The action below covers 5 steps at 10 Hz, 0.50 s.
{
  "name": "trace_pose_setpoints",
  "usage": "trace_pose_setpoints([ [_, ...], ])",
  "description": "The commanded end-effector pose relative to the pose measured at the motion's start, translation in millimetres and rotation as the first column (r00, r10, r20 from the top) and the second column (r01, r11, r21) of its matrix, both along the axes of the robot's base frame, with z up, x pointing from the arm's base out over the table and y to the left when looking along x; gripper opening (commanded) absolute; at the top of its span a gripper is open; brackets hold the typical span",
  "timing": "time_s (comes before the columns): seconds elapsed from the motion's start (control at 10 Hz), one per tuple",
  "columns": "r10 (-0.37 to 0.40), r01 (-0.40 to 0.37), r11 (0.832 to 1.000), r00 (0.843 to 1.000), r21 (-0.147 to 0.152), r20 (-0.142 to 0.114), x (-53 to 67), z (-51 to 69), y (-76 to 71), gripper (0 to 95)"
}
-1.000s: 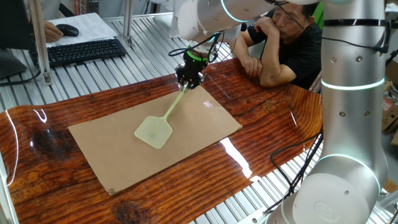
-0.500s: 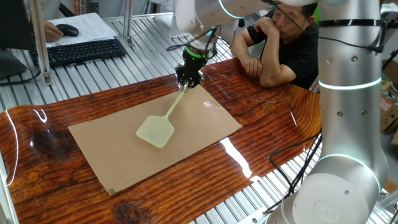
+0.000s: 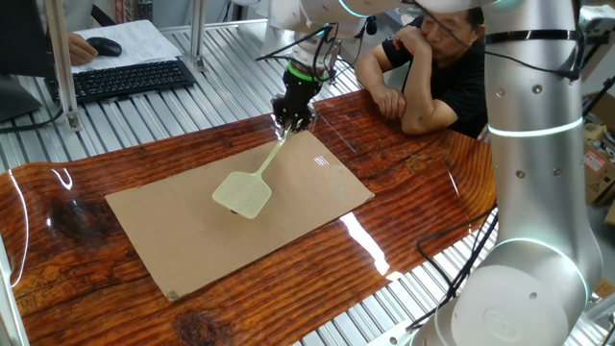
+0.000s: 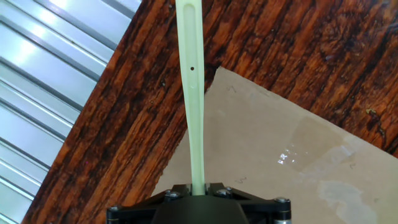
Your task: Swat with a flyswatter
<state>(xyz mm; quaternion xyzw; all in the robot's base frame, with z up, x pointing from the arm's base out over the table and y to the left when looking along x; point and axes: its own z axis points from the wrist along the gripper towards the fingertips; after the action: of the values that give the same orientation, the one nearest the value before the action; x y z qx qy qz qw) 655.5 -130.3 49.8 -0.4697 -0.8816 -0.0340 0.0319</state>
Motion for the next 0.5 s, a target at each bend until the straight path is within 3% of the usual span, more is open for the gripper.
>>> trace_pose_setpoints([
  [0.1, -0.004, 0.007, 0.999, 0.997, -0.047, 0.077, -3.4, 0.5, 0.1, 0.0],
  [0.3, -0.003, 0.01, 0.998, 0.994, -0.06, 0.108, -3.5, 0.3, 0.3, 0.0],
  [0.5, -0.011, 0.018, 0.998, 0.994, -0.061, 0.113, -3.1, -0.8, 0.7, 0.0],
])
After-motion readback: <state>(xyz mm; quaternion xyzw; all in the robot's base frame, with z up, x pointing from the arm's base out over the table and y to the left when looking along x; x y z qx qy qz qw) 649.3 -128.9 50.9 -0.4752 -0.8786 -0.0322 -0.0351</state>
